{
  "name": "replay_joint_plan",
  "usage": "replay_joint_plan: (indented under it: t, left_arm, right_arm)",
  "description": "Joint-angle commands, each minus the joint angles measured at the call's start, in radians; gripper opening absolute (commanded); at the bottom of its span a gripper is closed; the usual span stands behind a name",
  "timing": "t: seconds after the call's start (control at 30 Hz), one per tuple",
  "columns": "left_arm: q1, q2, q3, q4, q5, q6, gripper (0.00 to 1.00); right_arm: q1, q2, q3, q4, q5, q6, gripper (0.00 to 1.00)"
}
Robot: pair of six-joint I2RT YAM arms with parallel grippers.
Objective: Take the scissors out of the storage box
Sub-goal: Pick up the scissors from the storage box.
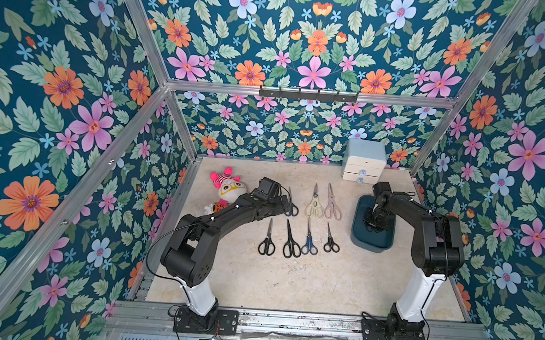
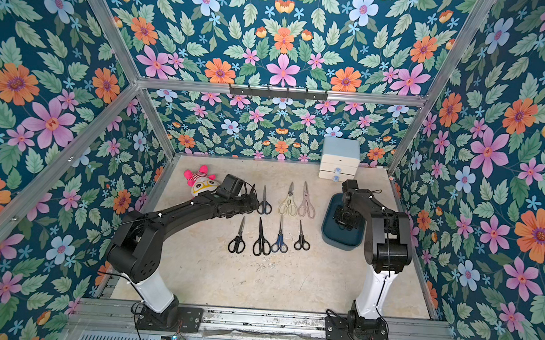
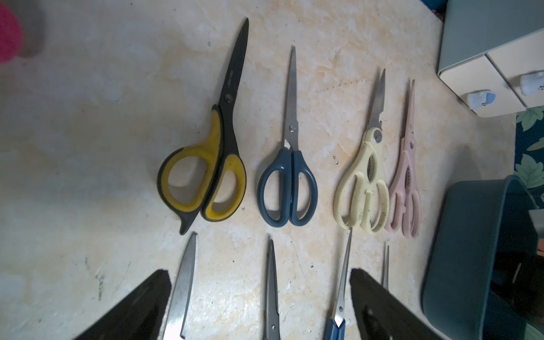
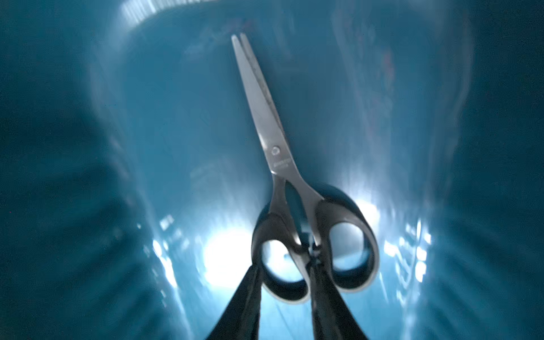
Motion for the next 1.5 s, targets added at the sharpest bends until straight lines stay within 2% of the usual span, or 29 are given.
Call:
replay_joint_plan:
  t: [0.0, 0.17, 0.33, 0.57, 0.77, 1.07, 1.23, 1.47]
  left_arm:
    - [-0.001, -0.016, -0.005, -0.023, -0.033, -0.007, 0.99]
    - [-0.003, -0.025, -0.014, -0.031, -0.047, -0.012, 0.99]
    - [-0.003, -0.025, -0.009, -0.03, -0.047, -0.014, 0.99]
    - [-0.004, -0.024, 0.005, -0.048, -0.049, -0.001, 0.99]
    - [-0.007, -0.033, 0.012, -0.067, -0.057, 0.011, 0.99]
    - [-0.008, -0.042, 0.0, -0.061, -0.059, 0.007, 0.99]
    - [-0.007, -0.056, -0.007, -0.064, -0.068, 0.005, 0.99]
    - [-0.008, -0.082, -0.033, -0.068, -0.08, -0.003, 0.99]
  right_arm:
    - [0.001, 0.0, 0.041, -0.012, 0.012, -0.017, 0.33]
    - [0.001, -0.044, 0.061, -0.049, -0.02, -0.021, 0.33]
    - [-0.005, -0.056, 0.055, -0.07, -0.001, -0.088, 0.33]
    - [-0.114, -0.045, 0.011, -0.013, -0.185, -0.19, 0.36]
    - [-0.115, -0.053, -0.001, -0.003, -0.217, -0.201, 0.37]
    - [-0.083, -0.042, -0.004, 0.002, -0.201, -0.196, 0.28]
    - [-0.031, -0.011, 0.007, -0.002, -0.122, -0.189, 0.29]
    - [-0.03, -0.015, 0.01, -0.002, -0.055, -0.18, 0.29]
